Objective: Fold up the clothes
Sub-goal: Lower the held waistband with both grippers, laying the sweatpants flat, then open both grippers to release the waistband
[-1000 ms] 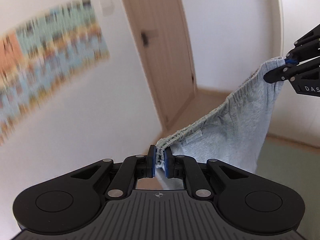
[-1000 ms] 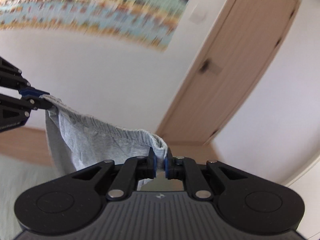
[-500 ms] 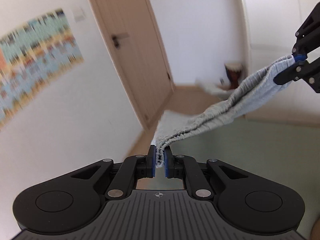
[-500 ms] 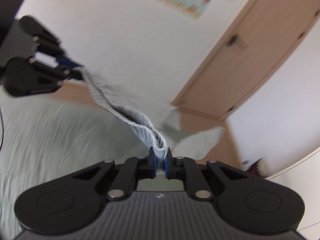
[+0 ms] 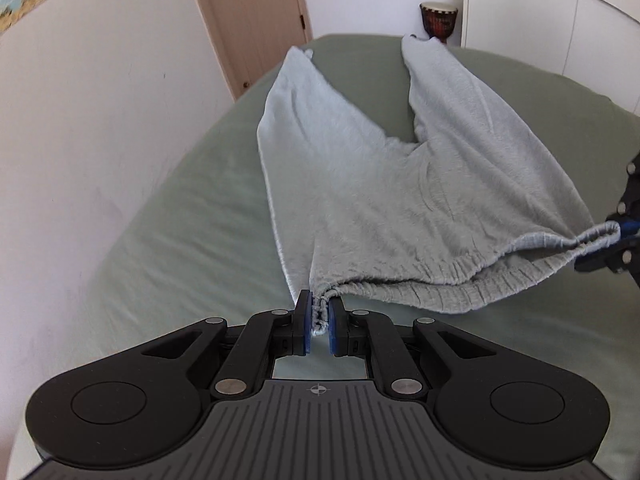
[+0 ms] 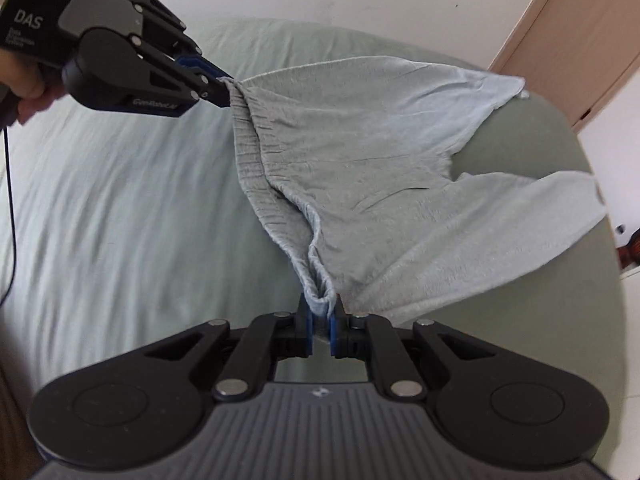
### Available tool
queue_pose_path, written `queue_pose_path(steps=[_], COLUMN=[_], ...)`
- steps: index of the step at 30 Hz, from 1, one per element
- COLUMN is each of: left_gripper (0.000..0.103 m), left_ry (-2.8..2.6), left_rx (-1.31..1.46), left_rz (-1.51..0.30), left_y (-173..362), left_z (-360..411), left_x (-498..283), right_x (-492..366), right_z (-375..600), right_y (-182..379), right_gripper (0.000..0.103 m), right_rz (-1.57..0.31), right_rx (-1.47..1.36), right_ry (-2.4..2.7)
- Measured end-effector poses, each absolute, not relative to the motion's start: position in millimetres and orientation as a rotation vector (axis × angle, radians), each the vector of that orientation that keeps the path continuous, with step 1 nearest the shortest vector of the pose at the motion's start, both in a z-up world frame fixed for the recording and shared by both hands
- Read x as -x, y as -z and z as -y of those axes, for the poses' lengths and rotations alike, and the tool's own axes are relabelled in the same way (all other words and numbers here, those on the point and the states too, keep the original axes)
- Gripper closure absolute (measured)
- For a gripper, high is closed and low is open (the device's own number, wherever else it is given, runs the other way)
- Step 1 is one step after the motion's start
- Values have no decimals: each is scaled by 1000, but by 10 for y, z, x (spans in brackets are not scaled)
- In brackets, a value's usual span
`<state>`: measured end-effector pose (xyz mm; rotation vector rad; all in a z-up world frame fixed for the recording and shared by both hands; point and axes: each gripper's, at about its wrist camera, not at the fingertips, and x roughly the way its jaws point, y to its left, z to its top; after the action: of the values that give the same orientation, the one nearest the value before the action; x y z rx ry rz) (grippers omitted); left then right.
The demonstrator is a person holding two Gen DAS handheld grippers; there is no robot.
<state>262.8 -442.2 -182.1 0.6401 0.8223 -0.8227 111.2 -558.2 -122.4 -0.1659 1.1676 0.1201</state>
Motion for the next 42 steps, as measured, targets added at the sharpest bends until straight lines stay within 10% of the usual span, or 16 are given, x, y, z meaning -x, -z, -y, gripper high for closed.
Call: queue_pose_path(steps=[42], left_gripper=[92], left_ry=[710], left_rx=[-642], left_rz=[-890], left_y=[1887], left_z=[4115], left_x=[-2872], right_x=[-938], right_z=[4715], right_y=[1586], right_gripper=[82], right_rz=[-1213], right_rx=[122], right_ry=[-199])
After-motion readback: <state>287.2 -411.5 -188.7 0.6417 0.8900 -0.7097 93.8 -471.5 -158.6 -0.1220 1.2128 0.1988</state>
